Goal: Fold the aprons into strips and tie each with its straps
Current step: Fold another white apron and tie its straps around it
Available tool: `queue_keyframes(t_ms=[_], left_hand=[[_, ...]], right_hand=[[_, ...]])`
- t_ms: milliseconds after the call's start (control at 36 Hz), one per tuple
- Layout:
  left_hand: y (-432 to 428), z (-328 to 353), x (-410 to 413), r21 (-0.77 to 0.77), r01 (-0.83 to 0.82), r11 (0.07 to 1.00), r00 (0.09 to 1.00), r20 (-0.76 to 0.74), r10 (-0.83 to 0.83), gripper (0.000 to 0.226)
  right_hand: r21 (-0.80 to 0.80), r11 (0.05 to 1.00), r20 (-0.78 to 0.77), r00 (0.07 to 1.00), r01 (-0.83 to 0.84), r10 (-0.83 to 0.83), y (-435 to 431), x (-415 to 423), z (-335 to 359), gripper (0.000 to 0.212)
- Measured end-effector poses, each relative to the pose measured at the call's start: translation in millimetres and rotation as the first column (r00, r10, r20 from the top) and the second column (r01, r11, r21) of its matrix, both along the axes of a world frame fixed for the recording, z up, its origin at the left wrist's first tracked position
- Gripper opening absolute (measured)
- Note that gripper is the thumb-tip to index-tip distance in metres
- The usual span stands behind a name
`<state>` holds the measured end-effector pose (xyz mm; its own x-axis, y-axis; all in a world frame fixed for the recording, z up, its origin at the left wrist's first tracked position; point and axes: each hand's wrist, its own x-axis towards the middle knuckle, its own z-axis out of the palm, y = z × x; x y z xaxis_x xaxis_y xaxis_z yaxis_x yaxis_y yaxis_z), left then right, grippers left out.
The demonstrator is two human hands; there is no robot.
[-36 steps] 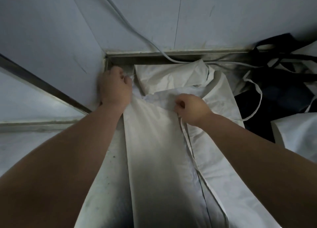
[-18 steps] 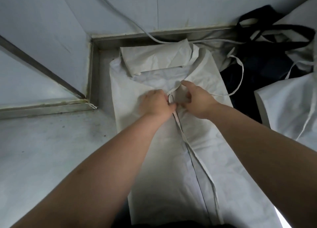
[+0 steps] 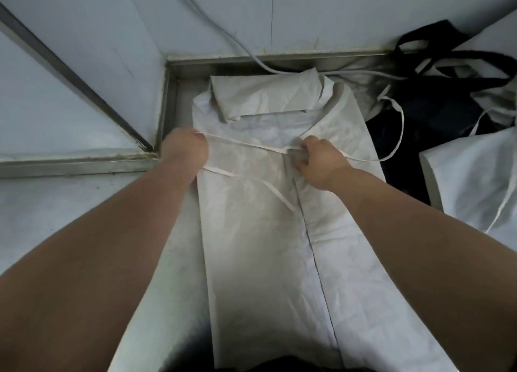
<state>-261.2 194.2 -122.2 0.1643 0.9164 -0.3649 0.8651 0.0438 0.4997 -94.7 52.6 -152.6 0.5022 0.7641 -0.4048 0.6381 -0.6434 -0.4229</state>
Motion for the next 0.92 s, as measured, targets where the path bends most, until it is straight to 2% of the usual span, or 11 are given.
queue_keyframes(t_ms=[56,111,194,278,361,417,500,583,750,833,917], left_hand=[[7,5,-11,0.117,-0.025,0.993,0.984,-0.174,0.045,0.03],[3,9,-15,0.164,-0.023,0.986,0.967,-0.247,0.064,0.033],[-15,5,-10,0.191,0.153,0.97,0.944,-0.319,-0.086,0.049],[-33,-2,-3,0.319,0.36,0.877,0.876,-0.44,-0.2,0.064],[-44,-13,0,0.378,0.554,0.742,0.792,-0.513,-0.331,0.056],[-51,-21,3,0.329,0.609,0.722,0.76,-0.503,-0.412,0.045],[-55,-25,7,0.189,0.572,0.798,0.743,-0.531,-0.407,0.038],[-48,-25,4,0.15,0.51,0.847,0.754,-0.552,-0.356,0.04],[-36,-16,-13,0.093,0.388,0.917,0.653,-0.73,-0.202,0.053],[-32,-8,-16,0.127,0.359,0.925,0.676,-0.718,-0.164,0.048],[-33,2,-18,0.183,0.3,0.936,0.684,-0.725,-0.078,0.046]], right_hand=[[0.007,0.999,-0.013,0.999,0.038,-0.038,2,1,2,0.055],[-0.028,0.999,-0.008,0.999,0.035,-0.035,5,2,3,0.059],[-0.067,0.996,0.055,0.997,0.052,-0.049,7,6,0,0.038],[-0.065,0.993,0.086,0.992,0.103,-0.097,3,10,0,0.02],[-0.026,0.986,0.085,0.983,0.165,-0.162,-4,19,4,0.022],[0.028,0.979,0.108,0.973,0.201,-0.203,-8,29,10,0.027],[0.08,0.967,0.132,0.959,0.242,-0.251,-14,45,18,0.034],[0.089,0.957,0.173,0.942,0.275,-0.286,-21,60,20,0.037],[-0.068,0.948,0.119,0.946,0.31,-0.301,-38,66,11,0.063],[-0.079,0.938,0.109,0.939,0.336,-0.327,-40,60,16,0.071],[-0.078,0.95,0.196,0.939,0.302,-0.282,-41,52,23,0.07]])
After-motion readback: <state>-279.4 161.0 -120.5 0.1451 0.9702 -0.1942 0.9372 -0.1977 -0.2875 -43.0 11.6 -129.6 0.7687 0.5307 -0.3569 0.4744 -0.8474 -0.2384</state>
